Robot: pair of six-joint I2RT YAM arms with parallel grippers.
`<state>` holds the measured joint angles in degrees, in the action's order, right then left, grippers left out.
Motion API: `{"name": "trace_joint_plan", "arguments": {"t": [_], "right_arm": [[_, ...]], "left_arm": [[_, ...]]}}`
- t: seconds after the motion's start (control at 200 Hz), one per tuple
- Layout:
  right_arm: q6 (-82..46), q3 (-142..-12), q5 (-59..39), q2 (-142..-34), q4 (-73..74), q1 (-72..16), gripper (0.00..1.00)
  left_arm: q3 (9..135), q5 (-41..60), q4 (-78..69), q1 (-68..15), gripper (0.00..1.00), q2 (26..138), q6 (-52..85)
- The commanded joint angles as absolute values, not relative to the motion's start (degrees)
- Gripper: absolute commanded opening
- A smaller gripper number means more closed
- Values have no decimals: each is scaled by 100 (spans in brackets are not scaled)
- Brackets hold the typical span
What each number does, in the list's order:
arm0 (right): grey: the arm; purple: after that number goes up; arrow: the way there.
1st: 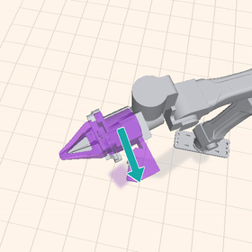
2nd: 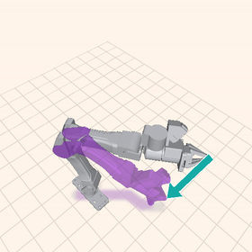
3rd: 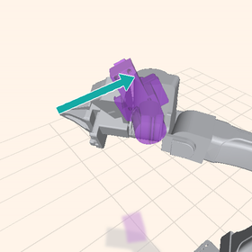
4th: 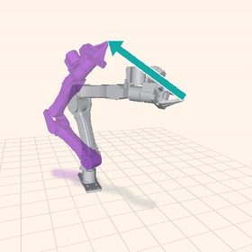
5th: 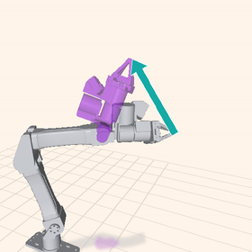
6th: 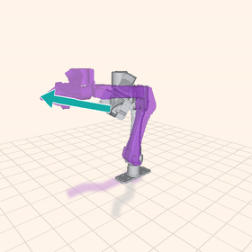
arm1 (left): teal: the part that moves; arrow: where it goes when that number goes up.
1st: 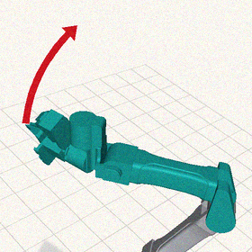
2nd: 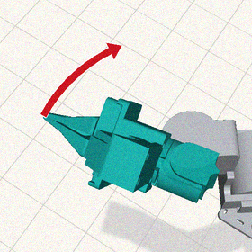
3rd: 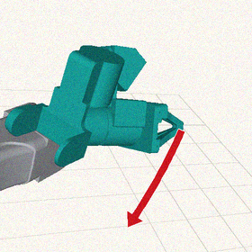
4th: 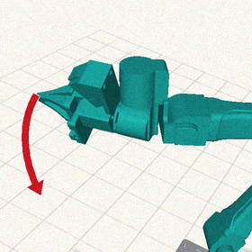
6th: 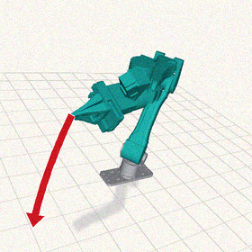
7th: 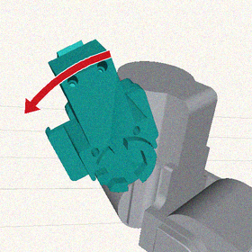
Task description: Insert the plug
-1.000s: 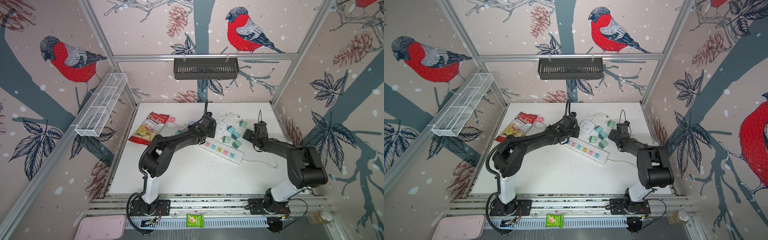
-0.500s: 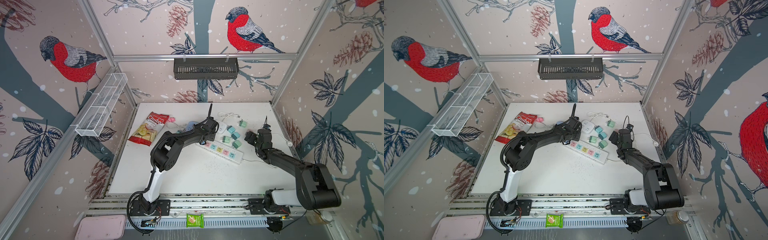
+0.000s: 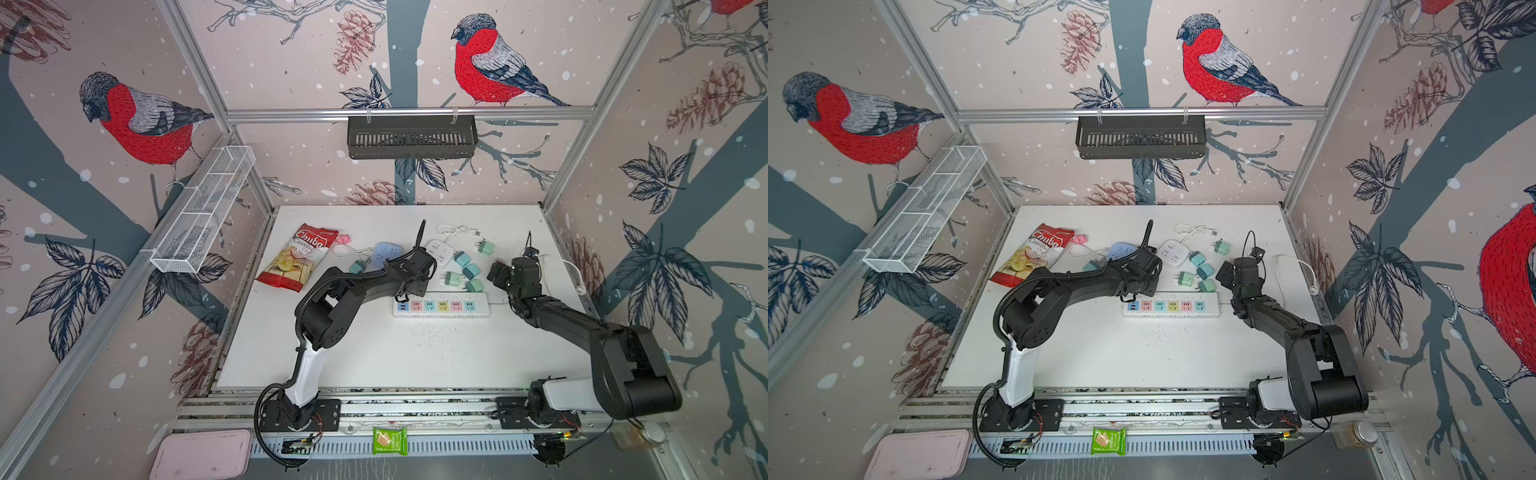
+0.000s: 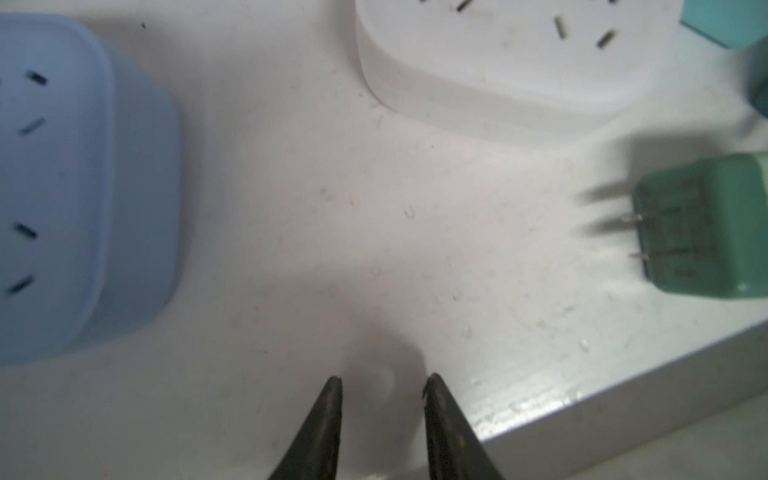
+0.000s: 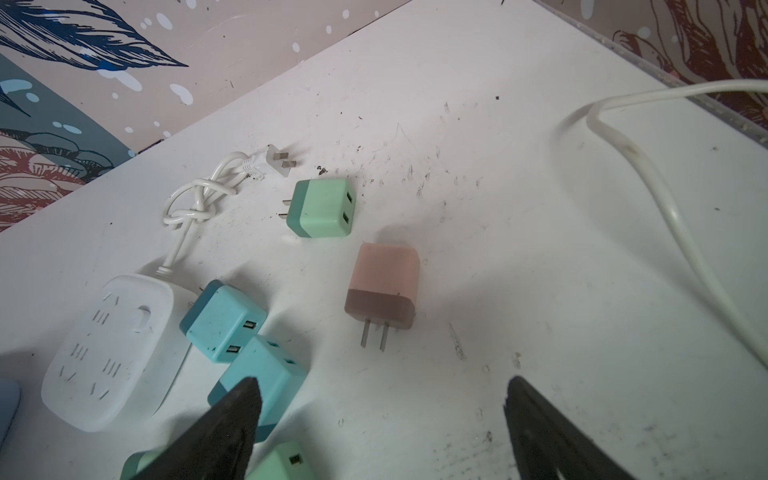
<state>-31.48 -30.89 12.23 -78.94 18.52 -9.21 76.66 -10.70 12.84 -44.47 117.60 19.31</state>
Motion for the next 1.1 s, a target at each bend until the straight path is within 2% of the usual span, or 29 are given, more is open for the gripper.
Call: {"name": "trace_joint_plan", "arguments": {"t": [0.0, 0.15, 0.265, 0.405, 0.55, 0.825, 1.096], "right_arm": [[-3145, -3120, 1335, -7907, 2020, -940, 93], [-3449, -3251, 1269, -7887, 1329, -939, 87], [-3818, -2884, 586, -7679, 1183, -1057, 71], [-4008, -2842, 1188, -7207, 636, -1607, 52], [-4183, -2856, 990, -7153, 584, -1892, 45], [-4412, -3064, 1073, -8236, 202, -2201, 34], [-5798, -2485, 1201, -8311, 940, -3777, 33]], "left_arm": [[7386, -994, 1010, -4482, 38, 11546, 1948], [7373, -892, 999, -4490, 37, 11523, 1864], [7247, -990, 959, -4533, 37, 11413, 1804], [7087, -971, 797, -4535, 38, 11240, 1793], [6844, -932, 562, -4531, 39, 11046, 1820], [6626, -870, 458, -4541, 39, 10856, 1787], [6092, -1086, 273, -4544, 39, 10356, 1819]]}}
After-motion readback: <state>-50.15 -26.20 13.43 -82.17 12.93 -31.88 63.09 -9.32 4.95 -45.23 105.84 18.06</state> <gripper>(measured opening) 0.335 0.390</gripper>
